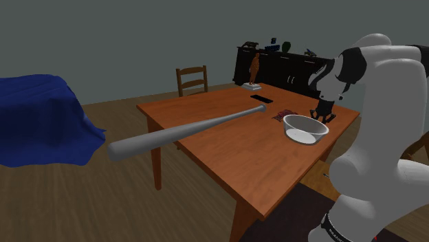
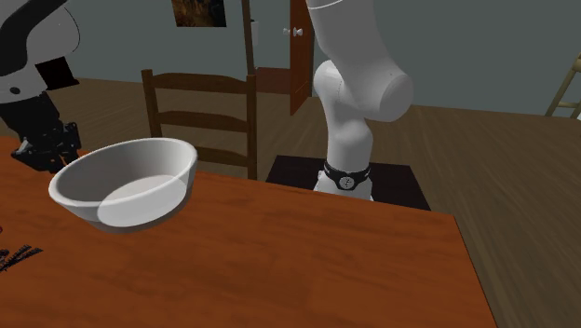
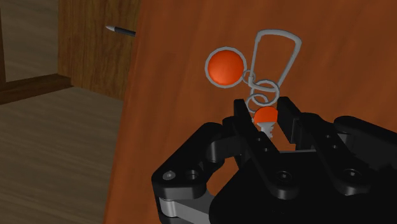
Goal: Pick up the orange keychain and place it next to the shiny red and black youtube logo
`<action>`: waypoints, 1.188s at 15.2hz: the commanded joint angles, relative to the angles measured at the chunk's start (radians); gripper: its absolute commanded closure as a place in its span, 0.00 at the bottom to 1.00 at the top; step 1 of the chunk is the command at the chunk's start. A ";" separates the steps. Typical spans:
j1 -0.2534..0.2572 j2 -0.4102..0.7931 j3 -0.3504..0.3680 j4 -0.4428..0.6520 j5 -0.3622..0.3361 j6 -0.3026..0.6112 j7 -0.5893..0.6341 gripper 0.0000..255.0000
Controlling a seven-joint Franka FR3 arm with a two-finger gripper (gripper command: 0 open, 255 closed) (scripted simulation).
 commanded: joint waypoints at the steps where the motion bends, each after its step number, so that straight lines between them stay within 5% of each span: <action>1: 0.000 0.000 0.000 0.000 0.000 0.000 0.000 1.00; 2: 0.000 0.000 0.000 0.000 0.000 0.000 0.000 0.00; 7: 0.000 0.000 0.000 0.000 0.000 0.000 0.000 0.00; 11: 0.003 -0.036 -0.009 0.080 -0.018 -0.113 0.012 0.00; 18: 0.003 -0.036 -0.009 0.080 -0.018 -0.113 0.012 0.00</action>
